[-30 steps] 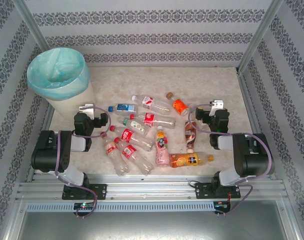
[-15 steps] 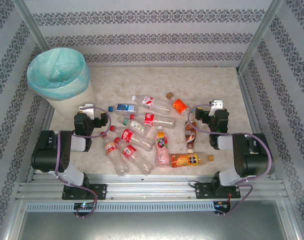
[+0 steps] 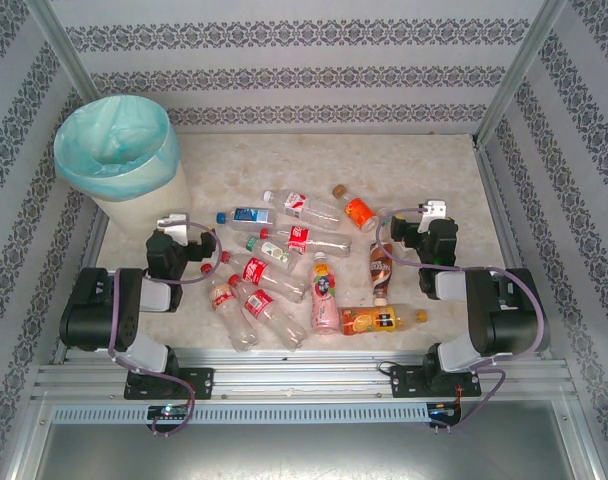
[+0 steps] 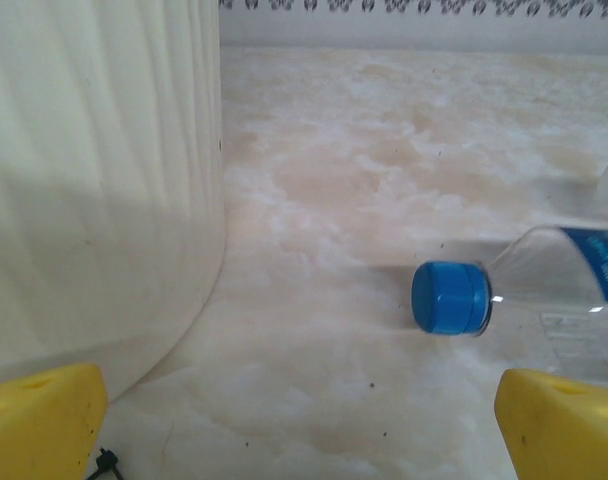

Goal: Put the plastic bottles in the bin

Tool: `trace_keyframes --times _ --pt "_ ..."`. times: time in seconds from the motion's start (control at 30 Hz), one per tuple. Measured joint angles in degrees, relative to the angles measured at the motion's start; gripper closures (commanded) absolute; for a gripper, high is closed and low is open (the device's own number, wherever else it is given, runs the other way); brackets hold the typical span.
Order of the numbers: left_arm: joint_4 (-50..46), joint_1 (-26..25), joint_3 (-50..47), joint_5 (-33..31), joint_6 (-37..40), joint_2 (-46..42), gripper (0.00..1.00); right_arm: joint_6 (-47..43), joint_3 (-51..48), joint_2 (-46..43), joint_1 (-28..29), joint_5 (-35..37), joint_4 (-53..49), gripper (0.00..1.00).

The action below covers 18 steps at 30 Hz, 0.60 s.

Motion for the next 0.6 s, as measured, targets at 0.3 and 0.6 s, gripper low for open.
trace_keyframes --times 0.3,0.6 --pt "-5.5 0.0 -0.5 -1.7 -0.5 -17.0 0.03 0.2 3.5 -12.1 1.5 3.1 -13.9 0.03" --pt "-22.2 0.0 4.8 -2.3 -6.1 -28.2 0.10 3.3 17.0 -19.2 4.0 3.7 -37.6 0.10"
